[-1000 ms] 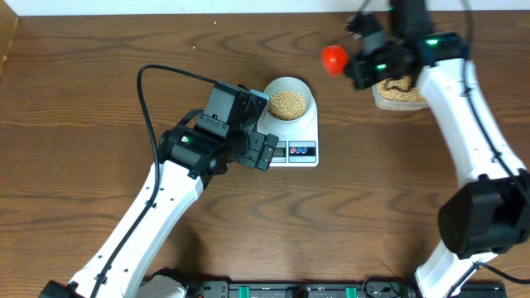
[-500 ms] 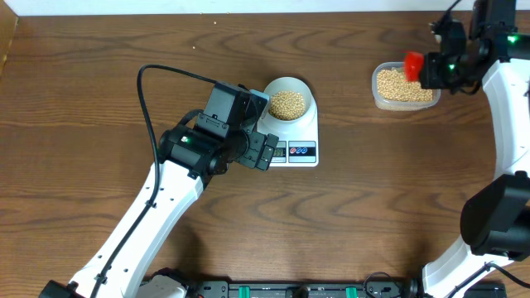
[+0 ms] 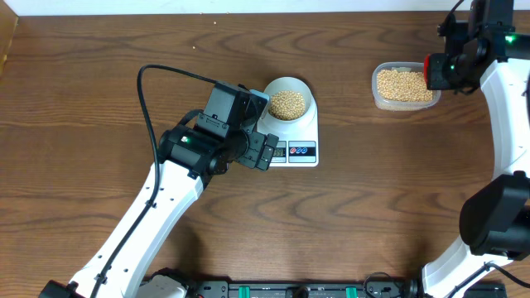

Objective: Scoop item into bowl and weigh 50g on scale
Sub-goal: 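Carry the empty red scoop with the right gripper to the soybean tub, then dip the red scoop into the soybeans and drag to fill it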

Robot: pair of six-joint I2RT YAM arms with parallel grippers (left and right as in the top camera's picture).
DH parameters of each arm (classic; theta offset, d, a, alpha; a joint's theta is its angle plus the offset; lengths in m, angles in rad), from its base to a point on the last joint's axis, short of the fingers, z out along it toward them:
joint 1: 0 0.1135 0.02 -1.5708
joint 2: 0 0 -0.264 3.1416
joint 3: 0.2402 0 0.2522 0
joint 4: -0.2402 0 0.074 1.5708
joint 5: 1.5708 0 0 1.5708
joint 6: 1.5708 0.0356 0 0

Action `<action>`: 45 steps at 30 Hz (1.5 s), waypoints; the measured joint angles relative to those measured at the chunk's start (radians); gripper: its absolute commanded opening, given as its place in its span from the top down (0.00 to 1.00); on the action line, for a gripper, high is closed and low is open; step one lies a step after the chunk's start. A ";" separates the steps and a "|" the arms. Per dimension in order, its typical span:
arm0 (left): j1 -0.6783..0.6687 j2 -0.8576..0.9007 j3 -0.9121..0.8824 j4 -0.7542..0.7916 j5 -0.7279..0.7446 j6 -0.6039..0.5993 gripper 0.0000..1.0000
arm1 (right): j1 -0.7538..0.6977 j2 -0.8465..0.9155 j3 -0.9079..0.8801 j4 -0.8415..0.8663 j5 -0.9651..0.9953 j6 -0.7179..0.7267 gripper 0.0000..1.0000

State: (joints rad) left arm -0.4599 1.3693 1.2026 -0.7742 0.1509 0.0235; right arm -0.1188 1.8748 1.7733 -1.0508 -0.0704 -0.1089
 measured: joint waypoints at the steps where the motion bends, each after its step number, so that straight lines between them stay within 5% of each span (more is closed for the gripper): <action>1: 0.000 0.000 0.000 0.000 0.000 0.000 0.07 | 0.002 0.000 0.000 0.000 0.000 0.000 0.99; 26: 0.000 0.000 0.000 0.000 0.000 0.000 0.07 | 0.010 0.161 0.000 0.003 0.022 0.021 0.99; 45: 0.000 0.000 0.000 0.000 0.000 0.000 0.07 | 0.011 0.164 0.000 0.038 -0.174 0.021 0.99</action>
State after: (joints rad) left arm -0.4599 1.3693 1.2026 -0.7742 0.1505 0.0235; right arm -0.1081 2.0392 1.7733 -1.0130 -0.2440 -0.0875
